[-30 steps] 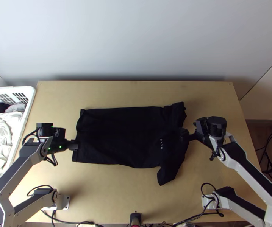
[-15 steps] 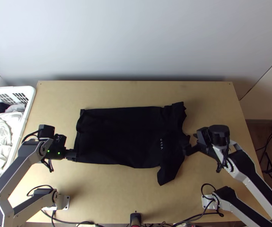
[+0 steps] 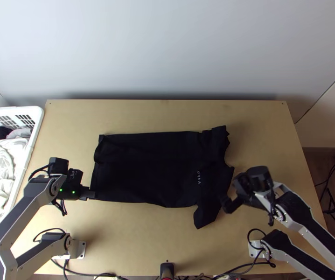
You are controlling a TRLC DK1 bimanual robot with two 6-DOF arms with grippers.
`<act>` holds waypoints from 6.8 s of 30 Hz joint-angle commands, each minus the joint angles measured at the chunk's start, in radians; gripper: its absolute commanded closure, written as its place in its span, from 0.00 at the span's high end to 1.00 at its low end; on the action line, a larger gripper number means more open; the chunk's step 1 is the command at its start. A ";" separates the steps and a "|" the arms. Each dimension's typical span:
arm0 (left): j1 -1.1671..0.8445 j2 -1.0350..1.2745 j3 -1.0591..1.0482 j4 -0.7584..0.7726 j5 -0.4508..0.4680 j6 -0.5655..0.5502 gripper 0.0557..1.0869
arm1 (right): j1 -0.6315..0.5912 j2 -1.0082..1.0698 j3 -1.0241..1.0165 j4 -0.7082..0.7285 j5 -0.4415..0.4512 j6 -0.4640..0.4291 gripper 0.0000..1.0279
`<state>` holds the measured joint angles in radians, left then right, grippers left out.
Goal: Fold the t-shirt
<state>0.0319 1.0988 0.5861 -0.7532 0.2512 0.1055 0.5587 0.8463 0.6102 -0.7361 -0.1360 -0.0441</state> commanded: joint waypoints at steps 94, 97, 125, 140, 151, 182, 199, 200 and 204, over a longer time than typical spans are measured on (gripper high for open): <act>0.033 0.506 0.592 0.423 0.002 -0.081 0.03 | -0.263 0.973 0.918 0.046 0.001 -0.272 0.03; 0.034 0.558 0.615 0.442 0.000 -0.078 0.03 | -0.267 1.021 0.947 0.046 0.003 -0.270 0.03; 0.028 0.793 0.810 0.382 -0.009 -0.072 0.71 | -0.287 1.232 1.116 0.037 0.049 -0.201 0.35; 0.045 0.589 0.607 0.201 0.057 -0.044 0.94 | -0.204 0.994 1.004 0.012 0.026 -0.134 0.93; 0.000 0.645 0.592 0.210 0.059 -0.053 0.93 | -0.062 0.916 0.846 0.001 0.016 -0.131 0.93; -0.043 0.566 0.583 0.222 0.151 -0.121 0.03 | 0.092 1.152 1.007 0.015 -0.019 -0.143 0.93; -0.136 0.492 0.785 0.072 0.152 -0.151 0.03 | 0.135 1.320 1.014 0.075 -0.047 -0.123 0.93; -0.139 0.490 0.794 0.071 0.152 -0.156 0.03 | 0.135 1.321 1.014 0.076 -0.047 -0.120 0.93; -0.165 0.495 0.853 0.048 0.151 -0.156 0.03 | 0.136 1.310 1.013 0.076 -0.056 -0.109 0.93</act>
<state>-0.0906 1.5978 1.3499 -0.6693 0.4034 -0.0456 0.6910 2.1407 1.6260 -0.6624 -0.1810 -0.1650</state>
